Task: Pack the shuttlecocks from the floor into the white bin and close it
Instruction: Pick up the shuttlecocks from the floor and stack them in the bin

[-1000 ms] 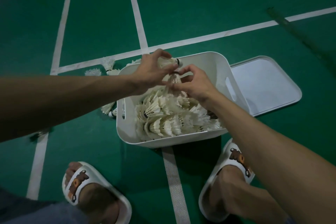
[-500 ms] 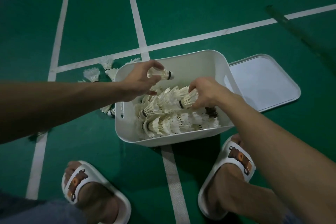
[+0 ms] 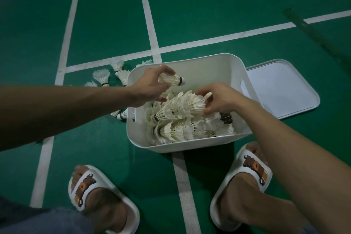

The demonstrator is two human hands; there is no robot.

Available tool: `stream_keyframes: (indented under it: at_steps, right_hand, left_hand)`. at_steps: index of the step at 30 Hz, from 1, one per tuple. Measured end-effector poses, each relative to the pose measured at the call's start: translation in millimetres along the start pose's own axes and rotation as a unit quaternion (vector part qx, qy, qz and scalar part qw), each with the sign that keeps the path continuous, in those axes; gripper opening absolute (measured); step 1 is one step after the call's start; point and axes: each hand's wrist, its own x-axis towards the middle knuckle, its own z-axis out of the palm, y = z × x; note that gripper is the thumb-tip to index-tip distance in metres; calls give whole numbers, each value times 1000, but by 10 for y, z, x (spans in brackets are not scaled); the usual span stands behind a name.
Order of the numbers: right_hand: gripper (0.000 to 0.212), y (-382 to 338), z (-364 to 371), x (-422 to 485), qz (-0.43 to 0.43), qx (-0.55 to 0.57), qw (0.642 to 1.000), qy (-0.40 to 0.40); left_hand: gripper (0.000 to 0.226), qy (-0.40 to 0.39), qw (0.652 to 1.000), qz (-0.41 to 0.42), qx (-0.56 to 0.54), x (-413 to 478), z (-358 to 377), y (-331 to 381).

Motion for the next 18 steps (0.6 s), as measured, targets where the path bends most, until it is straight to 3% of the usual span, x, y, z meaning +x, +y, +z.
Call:
stream_keyframes:
  at_steps: [10, 14, 18]
  right_hand:
    - [78, -31, 79, -15, -15, 55, 998, 9]
    - [67, 71, -75, -47, 31, 146, 985, 84]
    - [57, 118, -109, -10, 66, 338, 931, 118]
  left_hand:
    - [62, 11, 1000, 5, -5, -6, 7, 26]
    - [58, 33, 998, 42, 34, 24, 49, 89]
    - [56, 38, 998, 45, -32, 53, 164, 170]
